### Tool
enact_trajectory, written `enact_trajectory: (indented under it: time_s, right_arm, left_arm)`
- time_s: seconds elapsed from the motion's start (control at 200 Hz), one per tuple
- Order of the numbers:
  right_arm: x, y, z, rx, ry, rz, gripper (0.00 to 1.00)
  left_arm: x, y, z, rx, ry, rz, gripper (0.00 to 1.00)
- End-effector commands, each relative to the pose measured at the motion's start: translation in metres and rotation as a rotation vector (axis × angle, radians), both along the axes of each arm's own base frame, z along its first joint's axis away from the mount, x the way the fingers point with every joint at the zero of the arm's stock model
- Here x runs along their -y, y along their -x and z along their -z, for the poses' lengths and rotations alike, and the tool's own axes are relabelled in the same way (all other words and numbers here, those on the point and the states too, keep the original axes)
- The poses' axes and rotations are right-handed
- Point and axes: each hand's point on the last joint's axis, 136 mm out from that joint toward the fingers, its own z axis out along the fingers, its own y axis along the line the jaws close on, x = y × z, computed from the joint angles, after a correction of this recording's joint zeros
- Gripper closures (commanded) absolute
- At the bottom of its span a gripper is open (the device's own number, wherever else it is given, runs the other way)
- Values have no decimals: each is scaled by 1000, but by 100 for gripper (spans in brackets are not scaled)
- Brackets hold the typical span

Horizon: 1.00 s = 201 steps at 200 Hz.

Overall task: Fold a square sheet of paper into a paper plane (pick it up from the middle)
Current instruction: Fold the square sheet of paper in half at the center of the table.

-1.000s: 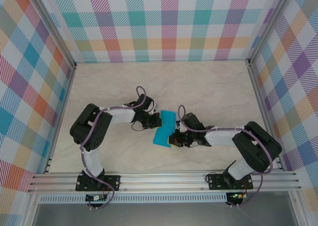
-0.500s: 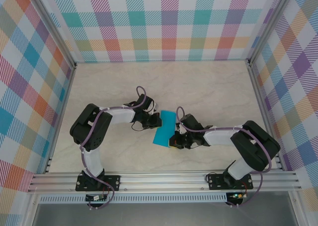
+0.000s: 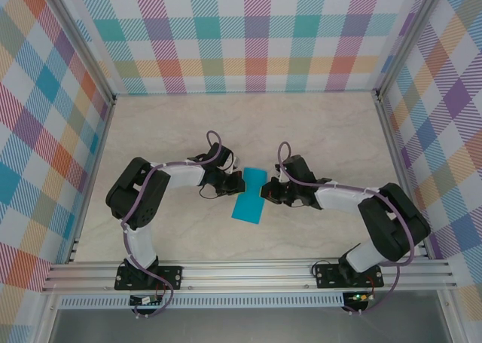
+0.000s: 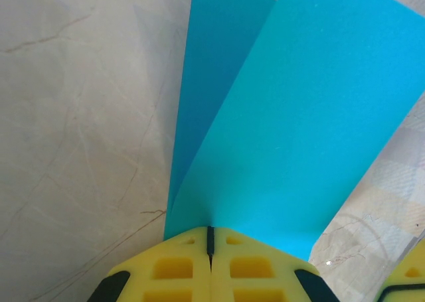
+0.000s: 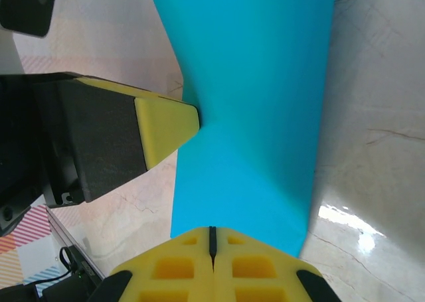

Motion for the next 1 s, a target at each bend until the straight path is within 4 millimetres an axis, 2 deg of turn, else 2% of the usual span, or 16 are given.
enact_trajectory:
  time_s: [0.0, 0.36, 0.51, 0.55, 0.665, 0.83, 0.915, 1.0]
  right_arm:
    - [-9, 2, 3, 4, -33, -57, 98]
    - [-8, 3, 33, -48, 13, -67, 100]
    - [2, 14, 56, -96, 66, -74, 100]
    - [3, 17, 58, -108, 65, -76, 100]
    - [-2, 16, 47, -97, 29, -80, 100]
    - [-12, -5, 13, -14, -6, -82, 100]
    - [-15, -14, 8, 5, -7, -86, 100]
    - [-14, -21, 13, 3, 5, -81, 100]
  left_arm:
    - [-27, 31, 39, -109, -172, 7, 100]
    - [-28, 32, 41, -111, -174, 9, 100]
    - [-30, 31, 41, -101, -184, 8, 100]
    - [-34, 37, 43, -125, -206, 11, 100]
    - [-35, 37, 44, -127, -211, 11, 100]
    - [-35, 37, 43, -123, -212, 11, 100]
    - [-35, 37, 43, -124, -212, 12, 100]
    - [-35, 38, 43, -127, -212, 12, 100]
